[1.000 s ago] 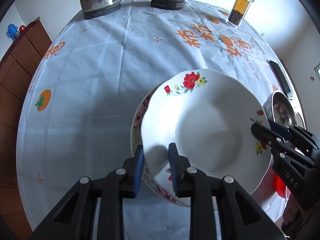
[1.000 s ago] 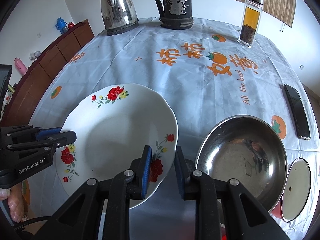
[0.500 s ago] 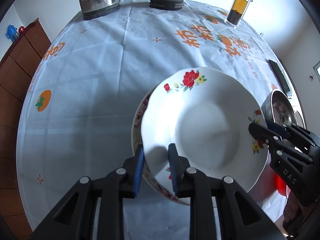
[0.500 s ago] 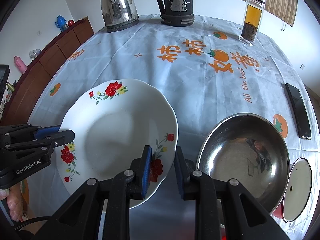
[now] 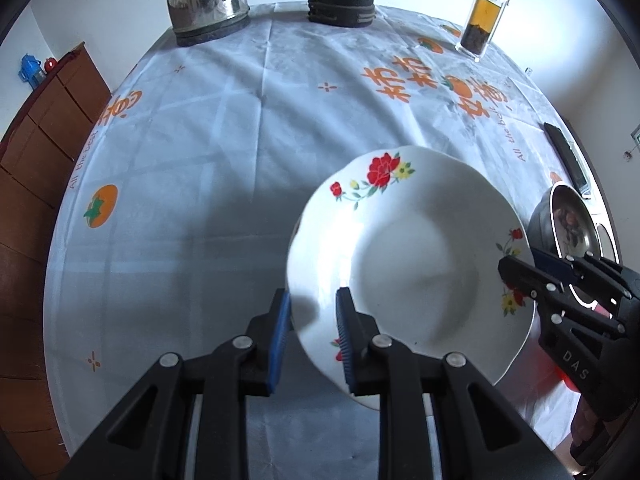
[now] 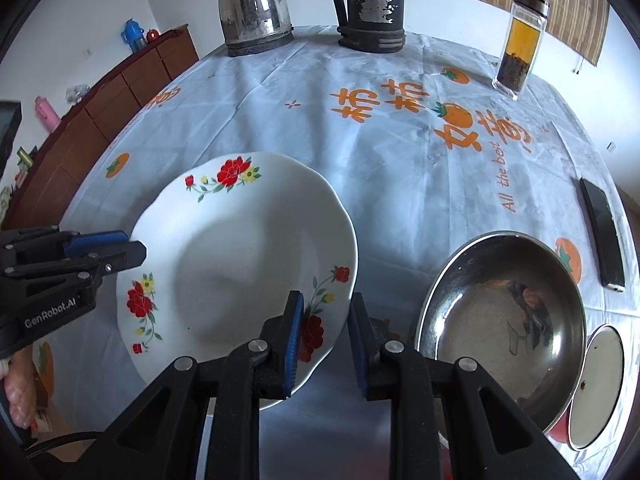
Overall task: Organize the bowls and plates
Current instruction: 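Lower the red-flower plate onto the stack with both grippers, then open both grippers and release the red-flower plate on the stack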
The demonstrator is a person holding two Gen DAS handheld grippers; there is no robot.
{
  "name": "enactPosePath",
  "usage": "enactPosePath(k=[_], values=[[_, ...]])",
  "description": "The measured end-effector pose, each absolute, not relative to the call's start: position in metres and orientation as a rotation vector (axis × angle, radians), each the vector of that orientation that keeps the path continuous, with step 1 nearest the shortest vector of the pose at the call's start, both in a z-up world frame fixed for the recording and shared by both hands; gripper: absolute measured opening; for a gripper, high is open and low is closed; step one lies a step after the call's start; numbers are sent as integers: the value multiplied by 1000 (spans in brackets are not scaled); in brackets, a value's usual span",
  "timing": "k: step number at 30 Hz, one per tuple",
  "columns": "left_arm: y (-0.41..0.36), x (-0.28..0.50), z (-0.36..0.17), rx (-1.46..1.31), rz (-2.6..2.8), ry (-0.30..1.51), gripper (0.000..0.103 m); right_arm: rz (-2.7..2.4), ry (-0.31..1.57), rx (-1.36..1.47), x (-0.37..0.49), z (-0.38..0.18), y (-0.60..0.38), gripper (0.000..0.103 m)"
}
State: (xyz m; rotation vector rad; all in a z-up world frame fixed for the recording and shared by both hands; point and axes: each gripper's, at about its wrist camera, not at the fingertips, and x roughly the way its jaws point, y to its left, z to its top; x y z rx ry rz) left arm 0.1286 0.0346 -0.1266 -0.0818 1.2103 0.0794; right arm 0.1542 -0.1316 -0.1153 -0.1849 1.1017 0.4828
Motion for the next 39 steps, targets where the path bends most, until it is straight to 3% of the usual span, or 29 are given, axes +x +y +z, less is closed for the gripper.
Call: enactPosePath(k=[32, 39], values=[[36, 124, -122, -115, 91, 1208, 22, 476, 1048, -266, 148, -105, -123, 26], [36, 119, -119, -121, 103, 1211, 32, 508, 1029, -255, 139, -96, -119, 27]])
